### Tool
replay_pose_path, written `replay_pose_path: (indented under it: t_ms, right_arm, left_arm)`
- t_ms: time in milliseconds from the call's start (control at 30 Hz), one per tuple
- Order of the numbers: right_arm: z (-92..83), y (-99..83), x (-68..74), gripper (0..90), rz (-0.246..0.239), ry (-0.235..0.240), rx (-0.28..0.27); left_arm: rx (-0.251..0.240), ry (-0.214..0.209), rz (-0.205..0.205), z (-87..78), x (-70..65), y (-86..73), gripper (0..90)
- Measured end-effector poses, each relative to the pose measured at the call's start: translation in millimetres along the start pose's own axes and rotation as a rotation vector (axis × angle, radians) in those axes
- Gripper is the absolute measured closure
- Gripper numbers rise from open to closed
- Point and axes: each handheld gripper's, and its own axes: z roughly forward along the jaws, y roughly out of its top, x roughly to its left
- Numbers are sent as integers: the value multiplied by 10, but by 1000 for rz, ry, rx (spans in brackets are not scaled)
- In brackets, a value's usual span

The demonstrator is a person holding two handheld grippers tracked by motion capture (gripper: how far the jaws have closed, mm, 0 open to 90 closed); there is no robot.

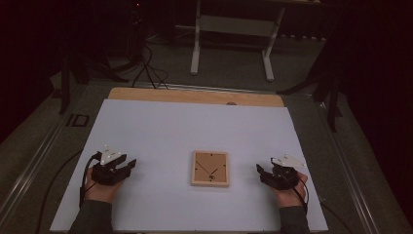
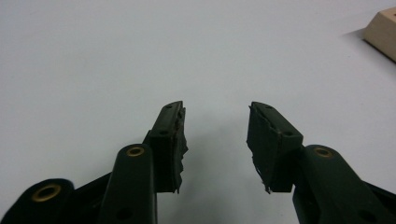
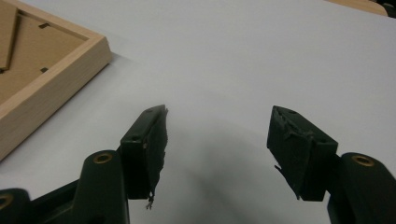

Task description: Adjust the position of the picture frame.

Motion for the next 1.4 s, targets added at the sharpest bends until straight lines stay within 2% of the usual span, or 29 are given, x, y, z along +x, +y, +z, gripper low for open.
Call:
replay_pose_path:
  t_ms: [100, 233, 400, 467, 533, 733, 767, 800, 1067, 1133, 1300, 1333, 1400]
  right_arm:
    - [2, 5, 9, 373, -1, 3, 0]
    - [-1, 16, 10, 367, 25, 23, -5]
    - [6, 30, 54, 368, 13, 37, 2]
    - [5, 36, 77, 370, 12, 41, 1]
    - [4, 39, 86, 373, 8, 44, -2]
    - [-6, 51, 116, 401, 7, 55, -10]
    - [-12, 56, 130, 431, 4, 61, -15]
    - [-14, 60, 141, 436, 0, 66, -18]
    - [-1, 104, 261, 517, -41, 106, -24]
    - [6, 115, 285, 551, -26, 126, -22]
    - [19, 139, 350, 602, -24, 140, -14]
    - [24, 146, 369, 609, -28, 140, -12]
    - [42, 164, 439, 637, -40, 141, -5]
  left_arm:
    - [0, -4, 0, 1, 0, 2, 569]
    - [1, -21, 19, 9, -29, 15, 572]
    - [5, -60, 40, 46, -100, 44, 581]
    - [6, -63, 45, 51, -113, 46, 588]
    - [11, -73, 70, 57, -153, 63, 589]
    - [3, -88, 76, 53, -184, 77, 608]
    - [-3, -123, 60, 39, -196, 85, 635]
    - [-7, -130, 58, 32, -202, 90, 642]
    - [-8, -172, 77, 33, -310, 121, 665]
    - [-9, -175, 77, 38, -328, 125, 670]
    - [-1, -194, 110, 66, -446, 136, 697]
    - [7, -208, 128, 87, -498, 142, 697]
    - [14, -224, 138, 102, -542, 148, 719]
